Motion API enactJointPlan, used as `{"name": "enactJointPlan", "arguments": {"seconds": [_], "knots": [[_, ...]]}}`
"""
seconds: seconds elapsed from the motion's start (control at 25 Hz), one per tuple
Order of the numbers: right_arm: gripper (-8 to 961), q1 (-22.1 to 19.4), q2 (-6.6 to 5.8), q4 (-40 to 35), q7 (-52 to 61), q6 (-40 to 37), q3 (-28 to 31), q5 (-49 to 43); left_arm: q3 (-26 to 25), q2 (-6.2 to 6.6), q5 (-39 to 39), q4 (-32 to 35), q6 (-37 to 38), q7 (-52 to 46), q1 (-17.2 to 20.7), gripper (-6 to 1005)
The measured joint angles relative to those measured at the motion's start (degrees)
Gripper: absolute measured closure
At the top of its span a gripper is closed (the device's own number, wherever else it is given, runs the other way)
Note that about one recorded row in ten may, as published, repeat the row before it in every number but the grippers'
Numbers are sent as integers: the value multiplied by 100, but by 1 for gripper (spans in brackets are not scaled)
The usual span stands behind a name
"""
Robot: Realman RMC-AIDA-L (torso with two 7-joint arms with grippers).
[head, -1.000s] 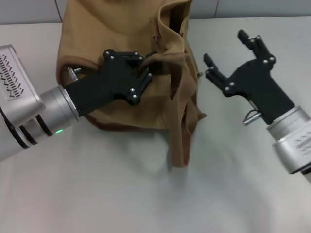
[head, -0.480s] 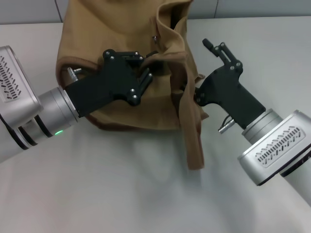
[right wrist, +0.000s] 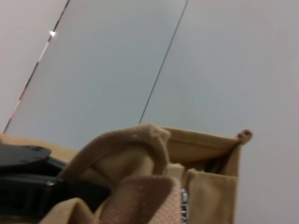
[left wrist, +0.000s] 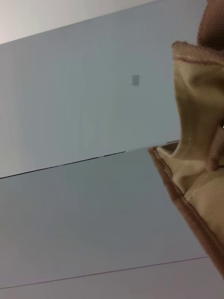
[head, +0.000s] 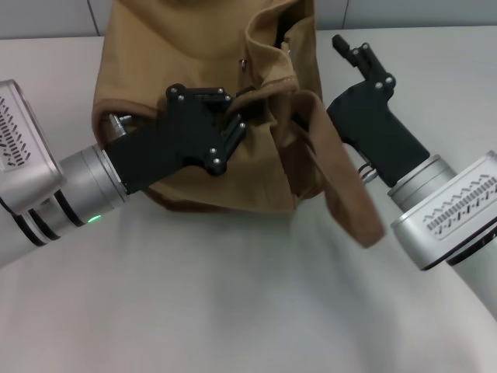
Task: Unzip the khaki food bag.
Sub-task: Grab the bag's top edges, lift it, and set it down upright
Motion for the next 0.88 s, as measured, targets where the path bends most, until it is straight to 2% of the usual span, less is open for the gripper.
{"name": "enactJointPlan", "arguments": {"seconds": [0.56,0.88], "knots": [[128,-67,-1,-110,280,-149,163,-330,17,2,19,-79,28,25,16,929],[129,-285,0,-397,152,-92,106,-369,-47,1,22,-29,90,12,60,930]]}}
